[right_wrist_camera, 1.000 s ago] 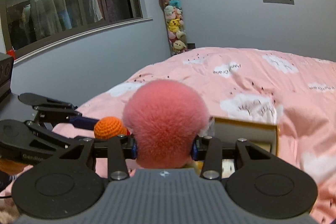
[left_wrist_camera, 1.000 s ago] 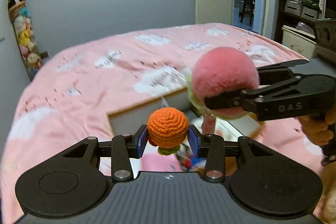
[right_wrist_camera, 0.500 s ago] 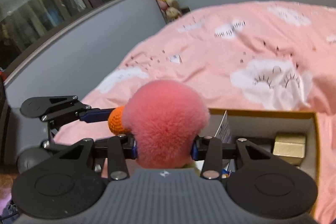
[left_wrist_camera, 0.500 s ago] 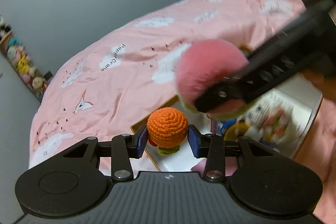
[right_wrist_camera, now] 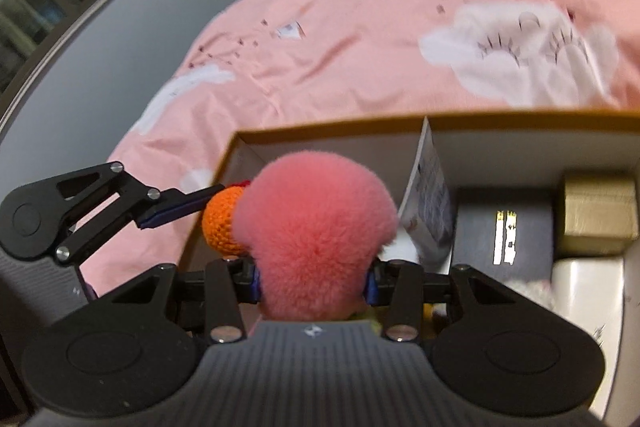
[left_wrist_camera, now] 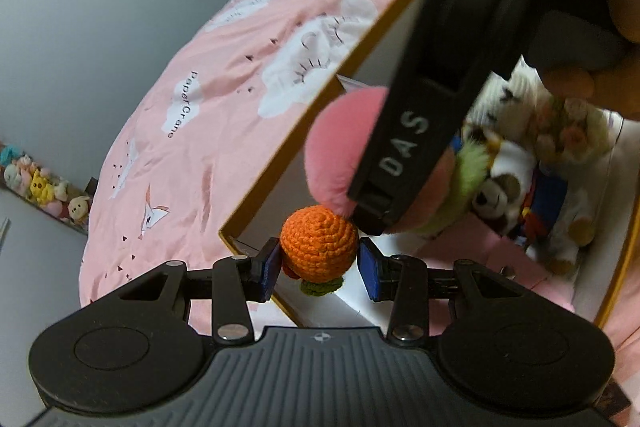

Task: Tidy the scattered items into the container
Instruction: 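Lift the pompom and orange ball and carry them over the orange box, then lower the pompom and orange ball into the box and open both grippers, then move both grippers out of the box down toward the items beside it, then grasp the small pink card box with the left gripper while the right grasps the round mirror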

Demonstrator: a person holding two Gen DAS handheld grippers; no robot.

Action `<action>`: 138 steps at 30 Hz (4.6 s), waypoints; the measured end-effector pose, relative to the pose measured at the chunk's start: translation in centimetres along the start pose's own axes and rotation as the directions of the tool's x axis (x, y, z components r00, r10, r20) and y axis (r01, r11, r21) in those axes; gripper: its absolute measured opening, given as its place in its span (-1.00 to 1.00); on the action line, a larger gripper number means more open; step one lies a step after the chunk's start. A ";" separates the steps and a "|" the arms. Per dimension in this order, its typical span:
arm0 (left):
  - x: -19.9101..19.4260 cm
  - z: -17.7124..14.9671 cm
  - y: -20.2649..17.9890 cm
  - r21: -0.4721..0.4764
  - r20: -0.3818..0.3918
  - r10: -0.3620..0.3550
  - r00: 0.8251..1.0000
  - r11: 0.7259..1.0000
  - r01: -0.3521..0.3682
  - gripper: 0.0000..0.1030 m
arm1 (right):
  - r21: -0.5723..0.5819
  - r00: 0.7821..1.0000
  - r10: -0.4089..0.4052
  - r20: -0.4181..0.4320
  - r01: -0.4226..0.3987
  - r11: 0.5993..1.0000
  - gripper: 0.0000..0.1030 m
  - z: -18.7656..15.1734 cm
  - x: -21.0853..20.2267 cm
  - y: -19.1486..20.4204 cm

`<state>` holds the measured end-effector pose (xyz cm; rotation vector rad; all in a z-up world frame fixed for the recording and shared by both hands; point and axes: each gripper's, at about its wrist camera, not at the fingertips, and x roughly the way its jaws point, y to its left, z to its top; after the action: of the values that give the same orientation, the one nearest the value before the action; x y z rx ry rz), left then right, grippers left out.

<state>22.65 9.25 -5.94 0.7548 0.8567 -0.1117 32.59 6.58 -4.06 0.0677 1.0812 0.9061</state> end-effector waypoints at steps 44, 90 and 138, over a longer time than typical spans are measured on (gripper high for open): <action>-2.6 0.3 2.6 -0.168 -0.058 -0.094 0.994 0.982 0.083 -0.04 | -0.031 0.992 -0.062 0.106 0.066 0.997 0.23 -5.3 -5.8 -0.7; -6.9 -9.8 -3.1 -0.964 -0.169 -0.406 0.898 0.258 -0.065 0.01 | -0.073 0.959 -0.115 0.258 0.138 0.988 0.26 -20.0 -10.1 -0.1; -7.9 -9.8 -3.8 -0.964 -0.067 -0.375 0.925 0.263 0.037 -0.48 | 0.409 0.998 0.067 -0.009 -0.058 0.911 -0.61 -21.9 -5.7 -5.5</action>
<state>9.66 11.19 -6.51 -0.5665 1.1032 0.2975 17.87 -8.85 -13.49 0.4429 1.2832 0.7254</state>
